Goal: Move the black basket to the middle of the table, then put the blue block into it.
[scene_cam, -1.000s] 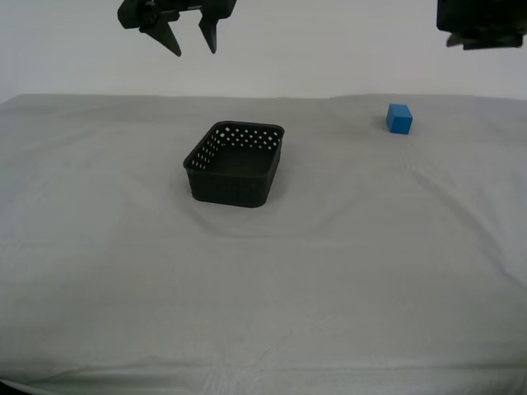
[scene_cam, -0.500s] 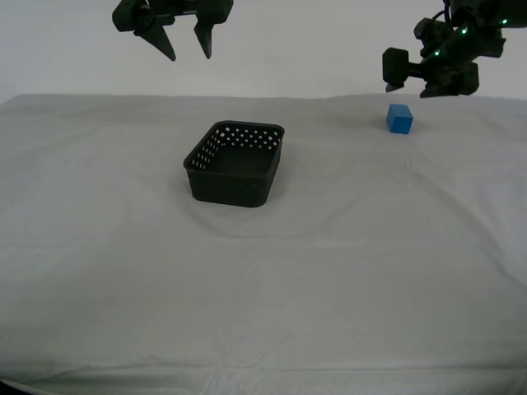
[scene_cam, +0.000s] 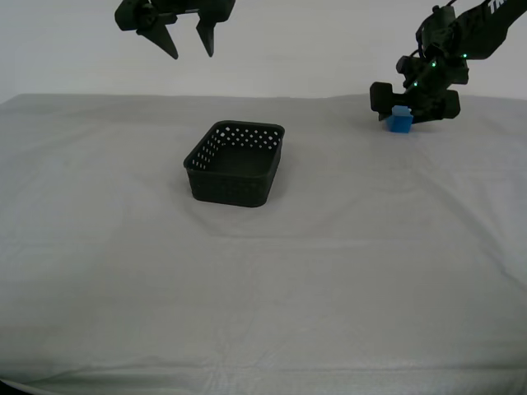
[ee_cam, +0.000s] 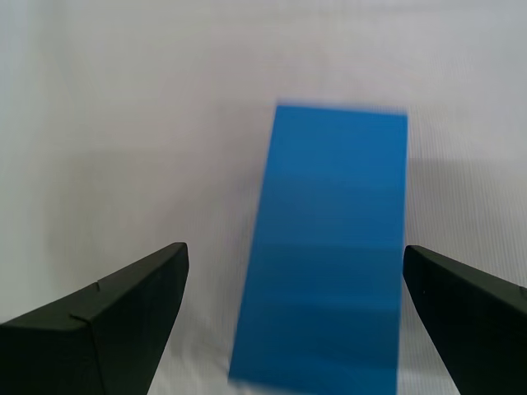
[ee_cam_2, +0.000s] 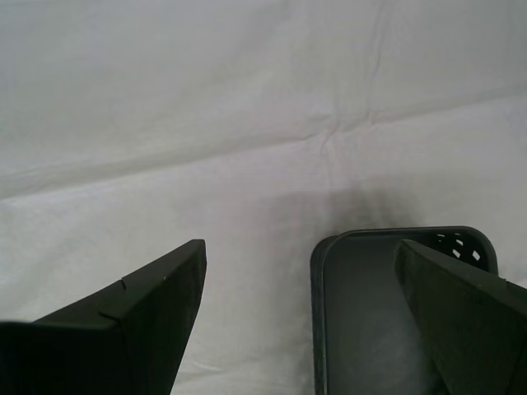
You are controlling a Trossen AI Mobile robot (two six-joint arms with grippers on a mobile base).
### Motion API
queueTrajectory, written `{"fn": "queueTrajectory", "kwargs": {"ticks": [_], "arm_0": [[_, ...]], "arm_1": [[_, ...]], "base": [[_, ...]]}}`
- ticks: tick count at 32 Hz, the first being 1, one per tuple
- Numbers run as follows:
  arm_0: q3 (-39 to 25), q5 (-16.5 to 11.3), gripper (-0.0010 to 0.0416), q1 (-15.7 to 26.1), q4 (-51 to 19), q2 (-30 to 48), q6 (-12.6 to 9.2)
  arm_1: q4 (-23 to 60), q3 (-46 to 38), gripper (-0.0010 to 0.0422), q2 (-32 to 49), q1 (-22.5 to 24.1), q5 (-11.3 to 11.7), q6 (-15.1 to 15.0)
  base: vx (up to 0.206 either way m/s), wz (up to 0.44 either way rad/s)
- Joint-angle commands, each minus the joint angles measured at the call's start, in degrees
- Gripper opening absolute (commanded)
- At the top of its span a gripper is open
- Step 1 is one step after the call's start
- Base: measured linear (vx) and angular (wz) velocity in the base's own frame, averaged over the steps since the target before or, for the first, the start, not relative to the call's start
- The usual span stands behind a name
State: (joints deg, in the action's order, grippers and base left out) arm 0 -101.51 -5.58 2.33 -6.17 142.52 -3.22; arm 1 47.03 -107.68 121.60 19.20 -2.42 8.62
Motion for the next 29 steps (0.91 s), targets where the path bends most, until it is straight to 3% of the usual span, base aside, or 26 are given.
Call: {"fn": "queueTrajectory", "kwargs": {"ticks": [1,4,6,9,11,14,22,24,27,29], "arm_0": [[0.11,1.68,0.0348,0.02,0.11,0.48,0.26],[0.17,3.69,0.0318,0.04,0.04,0.59,0.22],[0.17,3.78,0.0267,0.02,0.04,0.59,0.22],[0.17,3.78,0.0162,0.02,-0.04,0.59,0.22],[0.17,3.76,0.0069,0.04,-0.35,0.59,0.22],[0.17,3.76,0.0,0.02,-0.85,0.57,0.57],[0.02,2.82,-0.0001,0.26,-4.83,-2.6,2.21],[0.02,-1.07,-0.0001,0.52,-8.11,-5.09,2.36],[0.22,-3.39,-0.0001,1.88,-12.9,-7.85,2.43],[0.22,-6.93,-0.0001,3.96,-16.81,-9.79,2.8]], "arm_1": [[-0.11,0.0,0.0314,-0.02,0.07,-0.13,-0.09],[-0.31,0.0,0.0314,-0.02,0.07,-0.13,-0.07],[-0.46,0.0,0.0314,-0.02,0.09,-0.15,-0.07],[-0.68,0.0,0.0314,-0.02,0.09,-0.11,-0.09],[-0.68,0.0,0.0314,-0.02,0.07,-0.13,-0.11],[-0.7,0.0,0.0314,-0.02,0.07,-0.11,-0.11],[-1.01,0.0,0.0314,-0.02,0.0,-0.11,-0.11],[-1.11,0.0,0.0314,-0.02,0.02,-0.11,-0.11],[-1.92,0.0,0.0314,-0.02,0.0,-0.04,-0.11],[-2.45,0.0,0.0314,-0.02,0.0,0.04,-0.09]], "base": [[0.0,0.0],[0.0,0.0],[0.0,0.0],[0.0,0.0],[0.0,0.0],[0.0,0.0],[0.0,0.0],[0.0,0.0],[0.0,0.0],[0.0,0.0]]}}
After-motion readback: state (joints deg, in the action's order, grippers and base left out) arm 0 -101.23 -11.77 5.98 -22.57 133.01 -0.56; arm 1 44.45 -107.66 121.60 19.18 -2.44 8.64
